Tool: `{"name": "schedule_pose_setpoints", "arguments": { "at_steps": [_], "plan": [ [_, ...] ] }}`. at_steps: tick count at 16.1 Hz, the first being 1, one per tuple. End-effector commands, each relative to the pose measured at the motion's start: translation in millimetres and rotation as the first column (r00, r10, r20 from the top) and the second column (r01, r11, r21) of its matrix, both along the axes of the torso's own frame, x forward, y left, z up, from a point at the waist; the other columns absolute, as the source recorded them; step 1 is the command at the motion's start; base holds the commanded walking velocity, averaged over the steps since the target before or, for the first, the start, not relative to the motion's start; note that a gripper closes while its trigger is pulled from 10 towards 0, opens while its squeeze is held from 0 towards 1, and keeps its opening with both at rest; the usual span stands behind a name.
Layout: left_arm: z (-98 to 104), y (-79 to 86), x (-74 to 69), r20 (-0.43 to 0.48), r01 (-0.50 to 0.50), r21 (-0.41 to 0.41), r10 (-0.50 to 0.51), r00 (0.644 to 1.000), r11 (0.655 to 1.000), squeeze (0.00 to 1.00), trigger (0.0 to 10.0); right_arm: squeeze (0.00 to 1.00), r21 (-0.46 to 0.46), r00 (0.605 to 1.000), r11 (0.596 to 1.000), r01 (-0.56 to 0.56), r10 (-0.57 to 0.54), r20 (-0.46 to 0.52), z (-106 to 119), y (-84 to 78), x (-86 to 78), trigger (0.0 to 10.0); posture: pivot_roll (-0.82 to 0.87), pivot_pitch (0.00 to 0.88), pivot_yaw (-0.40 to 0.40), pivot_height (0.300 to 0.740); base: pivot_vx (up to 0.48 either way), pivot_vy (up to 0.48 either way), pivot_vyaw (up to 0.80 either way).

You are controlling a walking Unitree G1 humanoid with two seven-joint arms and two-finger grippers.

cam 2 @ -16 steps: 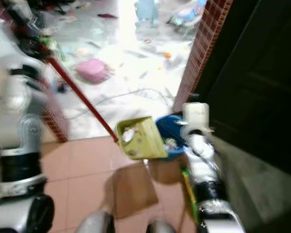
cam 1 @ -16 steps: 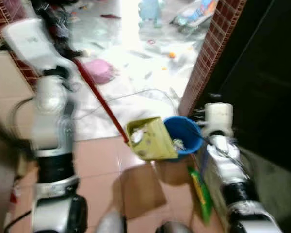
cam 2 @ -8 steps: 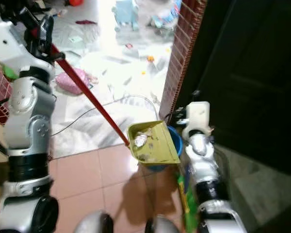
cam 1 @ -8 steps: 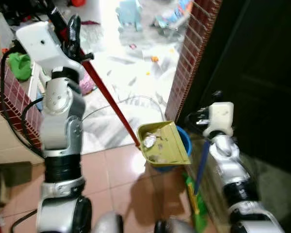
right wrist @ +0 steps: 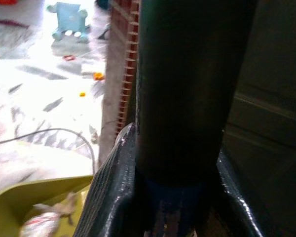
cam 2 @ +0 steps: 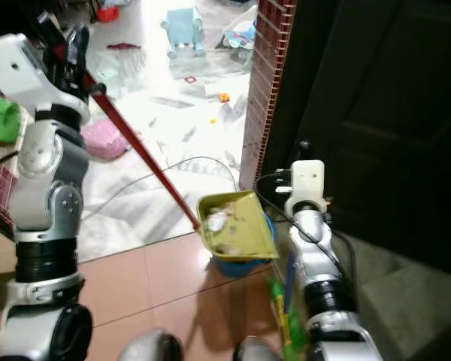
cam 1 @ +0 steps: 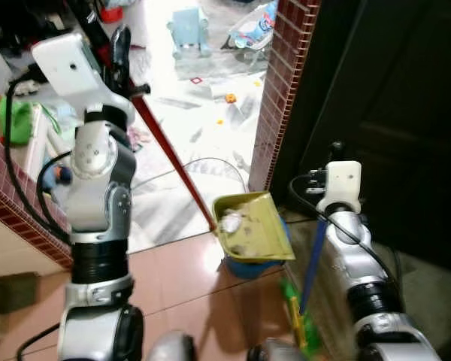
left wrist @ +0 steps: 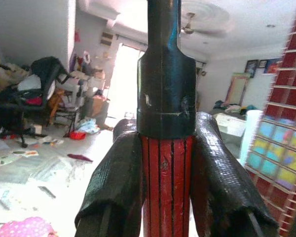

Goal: Sweep floor

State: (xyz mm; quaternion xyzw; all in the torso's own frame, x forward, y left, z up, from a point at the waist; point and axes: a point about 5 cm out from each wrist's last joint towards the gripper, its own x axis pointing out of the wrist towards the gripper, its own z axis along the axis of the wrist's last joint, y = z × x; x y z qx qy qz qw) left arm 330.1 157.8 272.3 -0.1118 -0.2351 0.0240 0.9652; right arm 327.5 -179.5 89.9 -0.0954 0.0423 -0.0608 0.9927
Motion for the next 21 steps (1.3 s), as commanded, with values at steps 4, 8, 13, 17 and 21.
{"name": "schedule_pose_setpoints", "arguments": {
  "at_steps": [4, 8, 13, 17, 21],
  "plan": [
    [20.2, -8.3, -11.4, 0.15, -0.042, 0.175, 0.016, 0.989, 0.984, 0.0, 10.0, 0.0, -0.045, 1.0, 0.999, -0.012, 0.012, 0.004, 1.2, -0.8, 1.0, 10.0, -0.06, 0.085, 0.01, 0.74, 0.0, 0.0, 0.0],
    [7.2, -21.8, -12.0, 0.165, -0.036, 0.251, -0.006, 0.986, 0.967, 0.0, 10.0, 0.0, -0.043, 1.0, 0.999, -0.014, 0.014, 0.002, 1.3, -0.4, 1.6, 10.0, -0.06, 0.088, 0.003, 0.74, 0.0, 0.0, 0.0],
    [-0.2, -49.5, -12.9, 0.193, 0.02, 0.299, -0.081, 0.978, 0.954, 0.0, 10.0, 0.0, -0.045, 1.0, 0.999, -0.016, 0.016, 0.009, 2.7, 0.3, 2.0, 10.0, -0.07, 0.088, 0.002, 0.74, 0.0, 0.0, 0.0],
    [-8.7, -69.0, -15.8, 0.207, 0.058, 0.301, -0.124, 0.97, 0.952, 0.0, 10.0, 0.0, -0.044, 1.0, 0.999, -0.017, 0.018, 0.012, 2.8, 1.7, 1.9, 10.0, -0.07, 0.089, 0.004, 0.74, 0.0, 0.0, 0.0],
    [-17.0, -106.6, -24.3, 0.232, 0.176, 0.407, -0.288, 0.929, 0.896, 0.0, 10.0, 0.0, -0.035, 1.0, 0.999, -0.016, 0.017, 0.02, 3.7, 2.8, 2.7, 10.0, -0.06, 0.091, 0.007, 0.74, 0.0, 0.0, 0.0]
  ]
}}
